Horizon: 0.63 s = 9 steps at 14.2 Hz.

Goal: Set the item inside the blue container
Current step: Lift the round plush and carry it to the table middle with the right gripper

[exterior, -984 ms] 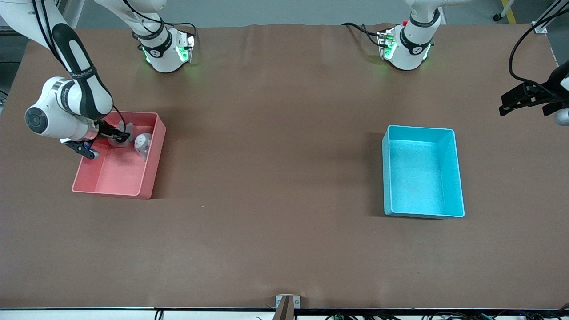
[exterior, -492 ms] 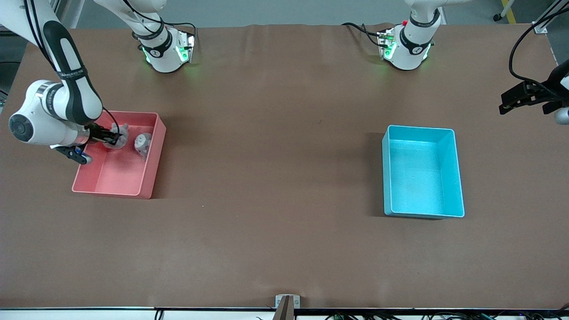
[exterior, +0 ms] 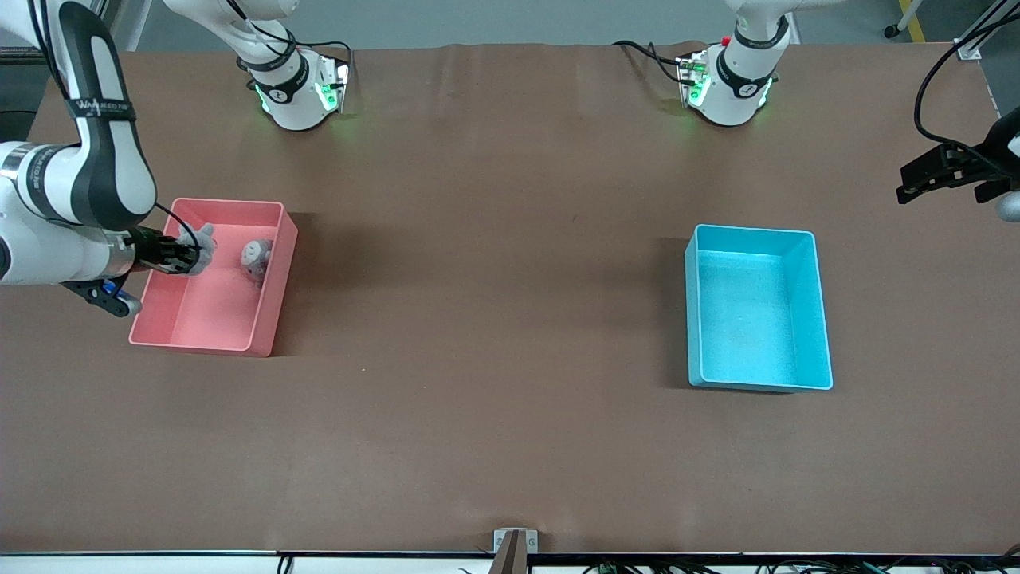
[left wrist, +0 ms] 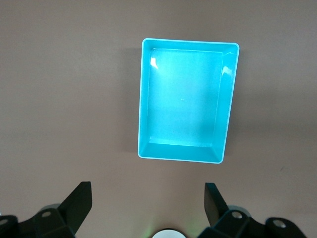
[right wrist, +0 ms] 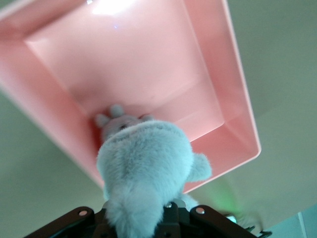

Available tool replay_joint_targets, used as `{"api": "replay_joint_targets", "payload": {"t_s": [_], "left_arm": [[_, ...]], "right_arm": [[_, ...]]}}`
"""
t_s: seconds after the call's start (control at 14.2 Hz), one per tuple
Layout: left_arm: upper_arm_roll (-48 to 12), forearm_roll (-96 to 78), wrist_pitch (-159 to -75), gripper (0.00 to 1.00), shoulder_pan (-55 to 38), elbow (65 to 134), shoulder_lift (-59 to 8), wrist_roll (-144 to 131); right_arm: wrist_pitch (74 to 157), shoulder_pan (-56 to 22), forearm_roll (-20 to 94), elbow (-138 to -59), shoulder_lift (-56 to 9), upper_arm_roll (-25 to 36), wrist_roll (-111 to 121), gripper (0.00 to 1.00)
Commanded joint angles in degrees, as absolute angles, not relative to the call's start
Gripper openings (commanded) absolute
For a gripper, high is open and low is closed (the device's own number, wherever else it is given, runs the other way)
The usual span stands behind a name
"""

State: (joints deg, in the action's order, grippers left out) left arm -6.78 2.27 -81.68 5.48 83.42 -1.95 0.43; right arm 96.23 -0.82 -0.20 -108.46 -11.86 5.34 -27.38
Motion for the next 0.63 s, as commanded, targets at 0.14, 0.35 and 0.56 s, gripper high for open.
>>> {"api": "replay_joint_targets", "payload": {"t_s": [0.14, 0.35, 0.56], "left_arm": [[-6.9, 3.1, -80.8, 1.00, 5.8, 83.1, -1.2, 1.5], [-6.4, 3.2, -80.8, 1.00, 5.9, 83.0, -1.1, 1.6], [-6.2, 3.2, -80.8, 1.00, 5.9, 82.9, -1.1, 1.6]], "right_arm": [[95.6, -7.6, 6.5, -107.7, -10.6, 5.5, -38.0, 0.01], [98.9, -13.4, 8.6, -107.7, -10.8, 5.5, -45.8, 0.01], [105.1, -22.3, 9.0, -107.8, -11.6, 5.5, -58.5, 0.01]]}}
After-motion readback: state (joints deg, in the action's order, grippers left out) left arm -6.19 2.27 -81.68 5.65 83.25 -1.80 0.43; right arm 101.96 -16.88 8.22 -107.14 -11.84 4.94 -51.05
